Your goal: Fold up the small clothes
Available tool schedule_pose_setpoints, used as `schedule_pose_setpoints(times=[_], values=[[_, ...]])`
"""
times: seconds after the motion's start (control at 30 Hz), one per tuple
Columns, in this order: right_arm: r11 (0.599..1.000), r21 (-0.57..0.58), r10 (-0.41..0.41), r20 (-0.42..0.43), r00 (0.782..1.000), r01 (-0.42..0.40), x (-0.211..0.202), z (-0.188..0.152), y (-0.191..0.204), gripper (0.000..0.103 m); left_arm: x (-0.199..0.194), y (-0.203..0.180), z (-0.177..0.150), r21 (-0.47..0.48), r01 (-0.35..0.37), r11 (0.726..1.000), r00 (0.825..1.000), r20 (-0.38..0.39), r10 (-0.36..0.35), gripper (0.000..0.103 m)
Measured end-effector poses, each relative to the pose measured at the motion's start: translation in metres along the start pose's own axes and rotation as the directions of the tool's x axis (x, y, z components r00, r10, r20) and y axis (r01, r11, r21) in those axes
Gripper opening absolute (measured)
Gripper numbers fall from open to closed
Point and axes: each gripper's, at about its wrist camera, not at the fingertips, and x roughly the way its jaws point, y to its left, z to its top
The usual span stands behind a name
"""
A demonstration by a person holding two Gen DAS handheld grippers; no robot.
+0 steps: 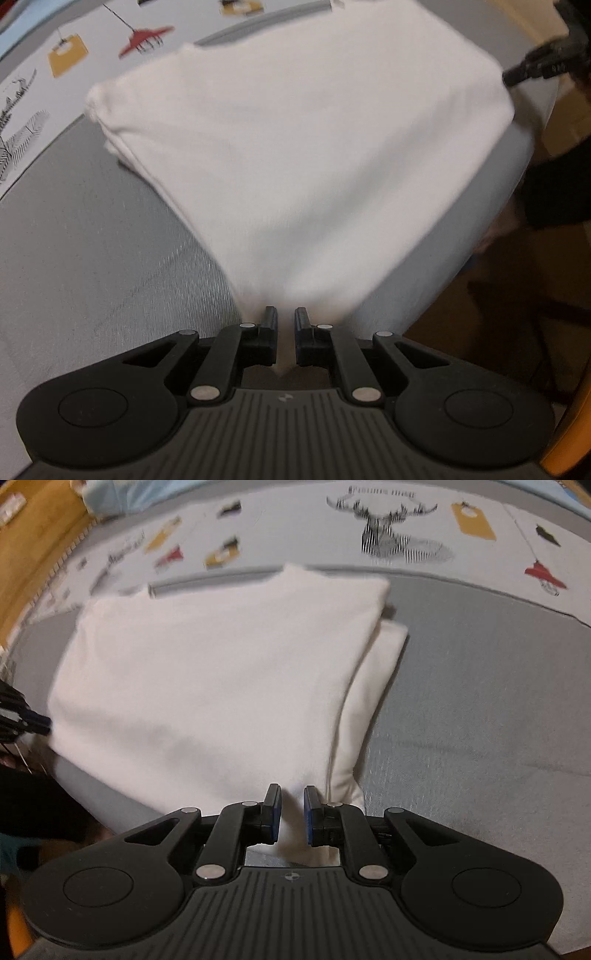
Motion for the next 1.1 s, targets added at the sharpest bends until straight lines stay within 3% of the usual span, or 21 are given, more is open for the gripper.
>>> schedule_pose_setpoints(times=[0.07, 0.17, 0.23, 0.33, 0.43, 0.5, 0.57, 0.63, 0.73, 0.93, 1.1], values=[[0.999, -0.022, -0.029, -0.036, 0.999, 0.028, 0.007, -0.001, 0.002, 0.013, -0.01, 0.004, 0.003, -0.028, 0.009, 1.0, 0.999, 0.046, -0.008, 0.009], [1.0, -0.019, 0.006, 0.044, 0.999, -0.006, -0.007, 0.004, 0.003, 0.014, -0.033, 0.016, 0.011, -0.097, 0.056, 0.994, 0.982, 0.185, -0.037, 0.008], [1.0, 0.01, 0.028, 0.1, 0.995, -0.029, -0.014, 0.01, 0.0, 0.014, -0.039, 0.021, 0.016, -0.128, 0.062, 0.99, 0.971, 0.236, -0.03, 0.009], [0.999, 0.03, -0.039, 0.087, 0.995, 0.037, -0.002, 0.014, -0.002, 0.014, -0.028, 0.023, 0.029, -0.145, 0.003, 0.989, 0.975, 0.222, 0.03, 0.009], [0.994, 0.007, -0.107, 0.047, 0.993, 0.107, 0.01, 0.016, 0.001, 0.014, -0.003, 0.021, 0.033, -0.156, -0.109, 0.982, 0.989, 0.079, 0.123, 0.009], [0.992, 0.017, -0.122, 0.033, 0.992, 0.122, 0.008, 0.017, 0.001, 0.015, 0.0, 0.026, 0.033, -0.171, -0.139, 0.975, 0.989, 0.023, 0.145, 0.009], [0.993, 0.058, -0.105, 0.062, 0.993, 0.101, 0.0, 0.019, -0.002, 0.015, -0.013, 0.032, 0.036, -0.22, -0.108, 0.969, 0.989, 0.079, 0.128, 0.009], [0.993, 0.074, -0.098, 0.122, 0.988, 0.09, -0.009, 0.022, -0.004, 0.015, -0.03, 0.037, 0.042, -0.26, -0.08, 0.962, 0.975, 0.178, 0.13, 0.009], [0.992, 0.098, -0.104, 0.205, 0.973, 0.085, -0.016, 0.03, -0.005, 0.015, -0.041, 0.037, 0.054, -0.292, -0.059, 0.955, 0.955, 0.263, 0.139, 0.009], [0.987, 0.106, -0.142, 0.271, 0.952, 0.117, -0.001, 0.059, 0.001, 0.017, -0.035, 0.023, 0.088, -0.283, -0.101, 0.954, 0.937, 0.296, 0.187, 0.012], [0.985, 0.077, -0.169, 0.23, 0.958, 0.155, 0.024, 0.073, 0.005, 0.021, -0.011, 0.044, 0.111, -0.321, -0.111, 0.94, 0.937, 0.28, 0.207, 0.012]])
